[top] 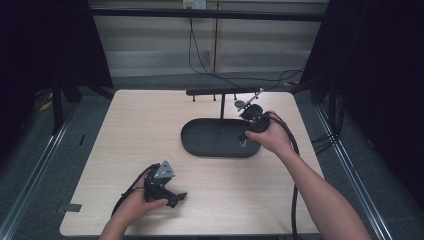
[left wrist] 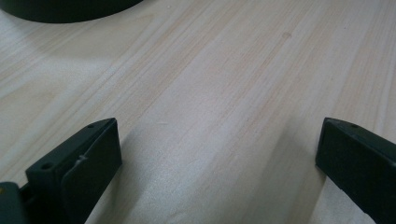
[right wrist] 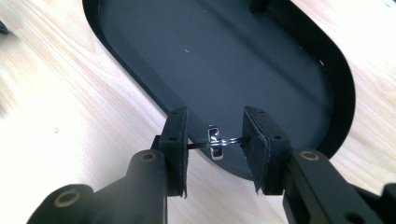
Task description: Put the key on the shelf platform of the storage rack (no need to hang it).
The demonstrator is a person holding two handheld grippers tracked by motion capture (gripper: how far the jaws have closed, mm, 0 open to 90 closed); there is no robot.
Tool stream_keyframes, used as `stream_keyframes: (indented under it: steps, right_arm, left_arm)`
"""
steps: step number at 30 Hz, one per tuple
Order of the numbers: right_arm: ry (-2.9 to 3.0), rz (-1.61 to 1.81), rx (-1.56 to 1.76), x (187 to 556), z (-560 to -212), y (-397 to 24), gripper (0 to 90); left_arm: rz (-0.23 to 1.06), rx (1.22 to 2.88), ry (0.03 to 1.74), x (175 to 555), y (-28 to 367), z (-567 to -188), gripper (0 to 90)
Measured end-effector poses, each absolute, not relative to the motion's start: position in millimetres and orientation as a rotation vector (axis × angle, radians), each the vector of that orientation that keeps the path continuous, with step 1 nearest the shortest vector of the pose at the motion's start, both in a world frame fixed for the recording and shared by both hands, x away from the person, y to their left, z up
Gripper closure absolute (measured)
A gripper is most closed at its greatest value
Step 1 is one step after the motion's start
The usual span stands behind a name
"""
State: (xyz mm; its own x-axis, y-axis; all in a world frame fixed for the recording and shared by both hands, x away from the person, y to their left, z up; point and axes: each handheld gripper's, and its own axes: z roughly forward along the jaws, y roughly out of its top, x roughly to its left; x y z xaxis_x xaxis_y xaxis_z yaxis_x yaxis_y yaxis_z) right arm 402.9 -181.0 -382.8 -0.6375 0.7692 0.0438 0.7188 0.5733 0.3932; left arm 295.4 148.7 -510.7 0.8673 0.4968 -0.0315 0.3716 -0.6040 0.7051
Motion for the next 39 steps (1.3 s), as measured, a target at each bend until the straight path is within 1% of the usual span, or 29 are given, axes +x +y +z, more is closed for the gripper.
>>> stream_keyframes:
  steps: [19, 39]
  right_arm:
    - [2.636, 0.581, 1.309, 415, -391, -182, 62.8]
    - [2.637, 0.564, 1.309, 426, -403, -169, 62.8]
  left_arm:
    - [0.215, 2.286, 0.623, 295, 149, -511, 0.0]
    - [0.219, 2.285, 0.621, 296, 149, -511, 0.0]
